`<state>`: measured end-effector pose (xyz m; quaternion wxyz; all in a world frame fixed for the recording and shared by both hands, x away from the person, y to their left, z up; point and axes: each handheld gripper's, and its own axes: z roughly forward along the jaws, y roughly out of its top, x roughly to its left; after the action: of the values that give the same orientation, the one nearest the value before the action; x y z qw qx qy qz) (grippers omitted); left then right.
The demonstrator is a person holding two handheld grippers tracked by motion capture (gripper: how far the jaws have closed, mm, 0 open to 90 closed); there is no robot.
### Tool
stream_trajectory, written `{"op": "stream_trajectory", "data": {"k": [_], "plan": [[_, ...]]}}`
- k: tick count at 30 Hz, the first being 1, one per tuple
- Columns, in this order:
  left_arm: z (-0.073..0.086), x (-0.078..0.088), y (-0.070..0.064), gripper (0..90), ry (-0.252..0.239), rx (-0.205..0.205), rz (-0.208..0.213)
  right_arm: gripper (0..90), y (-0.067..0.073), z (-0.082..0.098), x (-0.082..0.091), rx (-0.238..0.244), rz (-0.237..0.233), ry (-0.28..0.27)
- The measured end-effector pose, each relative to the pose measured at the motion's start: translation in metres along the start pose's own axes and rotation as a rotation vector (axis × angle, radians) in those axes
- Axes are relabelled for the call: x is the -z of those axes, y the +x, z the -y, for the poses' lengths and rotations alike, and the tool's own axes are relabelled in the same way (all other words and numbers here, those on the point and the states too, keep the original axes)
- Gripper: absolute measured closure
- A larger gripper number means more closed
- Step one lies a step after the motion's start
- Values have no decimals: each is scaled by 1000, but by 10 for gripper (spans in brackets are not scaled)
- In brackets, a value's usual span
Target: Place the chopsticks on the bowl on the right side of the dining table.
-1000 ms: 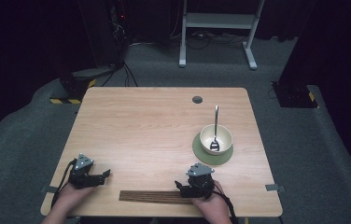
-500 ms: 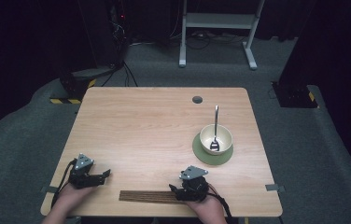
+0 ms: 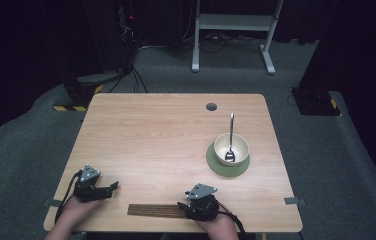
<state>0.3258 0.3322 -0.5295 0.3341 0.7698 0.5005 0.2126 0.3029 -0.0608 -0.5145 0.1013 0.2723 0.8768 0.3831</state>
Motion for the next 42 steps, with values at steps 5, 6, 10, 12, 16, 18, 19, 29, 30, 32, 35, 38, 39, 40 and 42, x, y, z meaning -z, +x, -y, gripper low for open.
{"op": "stream_trajectory", "data": {"k": [5, 6, 10, 12, 16, 18, 19, 29, 30, 32, 35, 38, 39, 40, 42], "plan": [[0, 0, 0, 144, 0, 0, 0, 609, 0, 0, 0, 4, -19, 1], [0, 0, 0, 144, 0, 0, 0, 620, 0, 0, 0, 4, -23, 2], [0, 0, 0, 144, -1, 1, 0, 648, 1, 0, -1, 9, -35, 11], [0, 0, 0, 144, 0, 0, 0, 651, 2, 0, -2, 14, -39, 12], [0, 0, 0, 145, -1, 2, 0, 654, 2, 0, -3, 14, -38, 17], [0, 0, 0, 144, -1, 2, 1, 668, 1, 0, -3, 15, -36, 17], [0, 0, 0, 144, -1, 2, 1, 668, 1, 0, -3, 15, -36, 17], [0, 0, 0, 145, -2, 3, 0, 741, -3, 1, -5, 6, -32, 36], [0, 0, 0, 145, -2, 2, 0, 741, -3, 1, -5, 6, -32, 36], [0, 0, 0, 145, -1, 2, 1, 754, -4, 1, -4, 3, -23, 36], [0, 0, 0, 146, -2, 2, -1, 776, -5, 1, -4, 7, -21, 35], [0, 0, 0, 146, -1, 2, 0, 796, -7, 1, -3, -1, -5, 39], [0, 0, 0, 146, -1, 2, 0, 797, -9, 2, -3, -3, -4, 38], [0, 0, 0, 146, -2, 3, 0, 799, -10, 2, -3, -6, -1, 38], [0, 0, 0, 146, -2, 2, 0, 802, -13, 2, -3, -13, 4, 38]]}}
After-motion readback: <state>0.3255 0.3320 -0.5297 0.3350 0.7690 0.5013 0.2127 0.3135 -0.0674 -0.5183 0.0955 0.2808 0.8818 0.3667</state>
